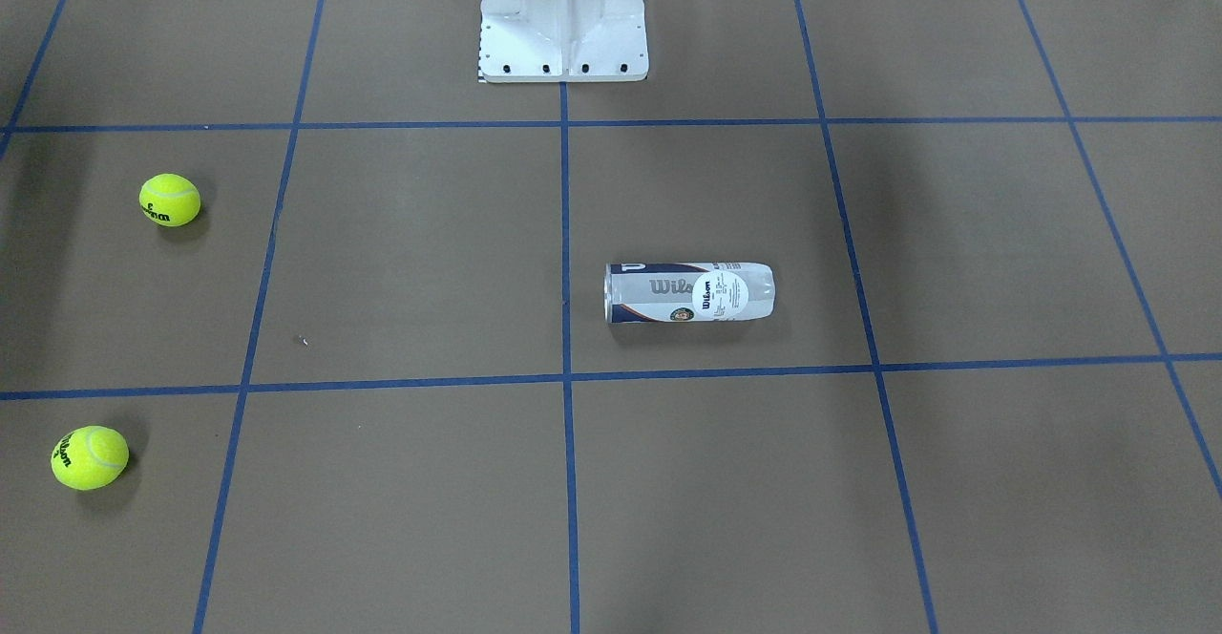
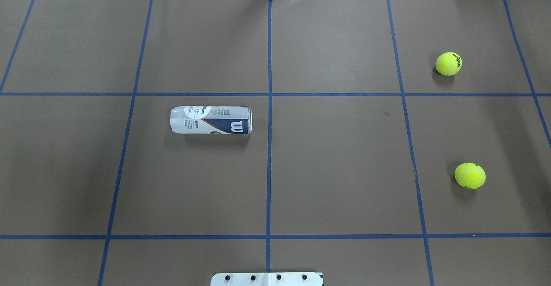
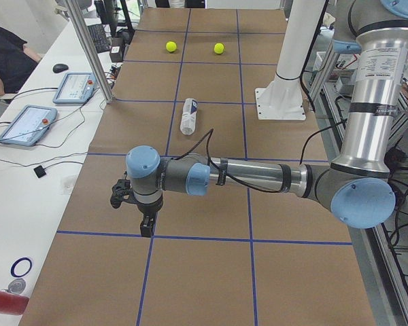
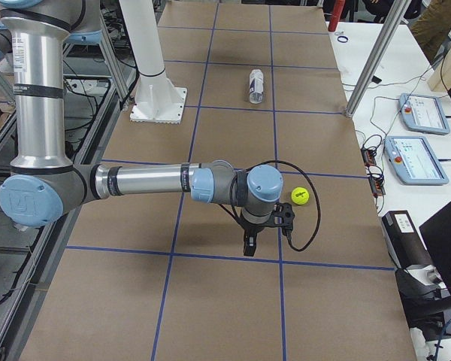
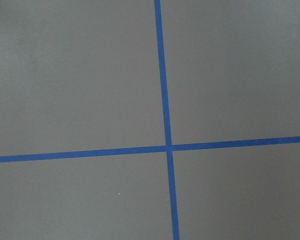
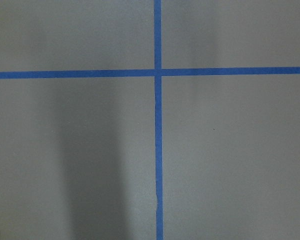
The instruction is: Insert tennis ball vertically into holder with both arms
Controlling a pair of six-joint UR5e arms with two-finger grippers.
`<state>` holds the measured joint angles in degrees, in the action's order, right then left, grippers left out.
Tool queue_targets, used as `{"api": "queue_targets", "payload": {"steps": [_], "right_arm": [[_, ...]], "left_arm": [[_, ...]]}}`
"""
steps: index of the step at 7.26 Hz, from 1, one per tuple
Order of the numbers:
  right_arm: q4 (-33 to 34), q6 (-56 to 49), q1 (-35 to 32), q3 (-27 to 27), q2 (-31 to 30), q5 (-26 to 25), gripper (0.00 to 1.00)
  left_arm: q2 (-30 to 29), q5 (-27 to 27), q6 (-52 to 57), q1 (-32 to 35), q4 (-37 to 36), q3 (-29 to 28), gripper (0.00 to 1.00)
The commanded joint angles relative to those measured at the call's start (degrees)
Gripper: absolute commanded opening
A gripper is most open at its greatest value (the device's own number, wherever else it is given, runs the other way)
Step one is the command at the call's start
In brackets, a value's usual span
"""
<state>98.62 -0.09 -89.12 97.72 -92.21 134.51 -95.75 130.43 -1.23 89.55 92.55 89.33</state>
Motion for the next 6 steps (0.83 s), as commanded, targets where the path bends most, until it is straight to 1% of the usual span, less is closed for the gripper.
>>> {"api": "queue_targets", "payload": {"steps": [1,5,6], "right_arm": [[0.0,0.0,-0.6,0.2,0.1,0.0,0.99],[0.0,0.0,-1.0,0.3,0.1,0.0,0.99],[0.0,0.0,-1.1,0.3,0.4,0.0,0.99]], "left_arm": [[1.2,-0.2,0.0,-0.1,-0.2,1.8,0.99],[1.3,0.0,-0.1,0.0,-0.3,2.2,0.99],[1.2,0.8,-0.2,0.0,0.2,2.9,0.99]]}}
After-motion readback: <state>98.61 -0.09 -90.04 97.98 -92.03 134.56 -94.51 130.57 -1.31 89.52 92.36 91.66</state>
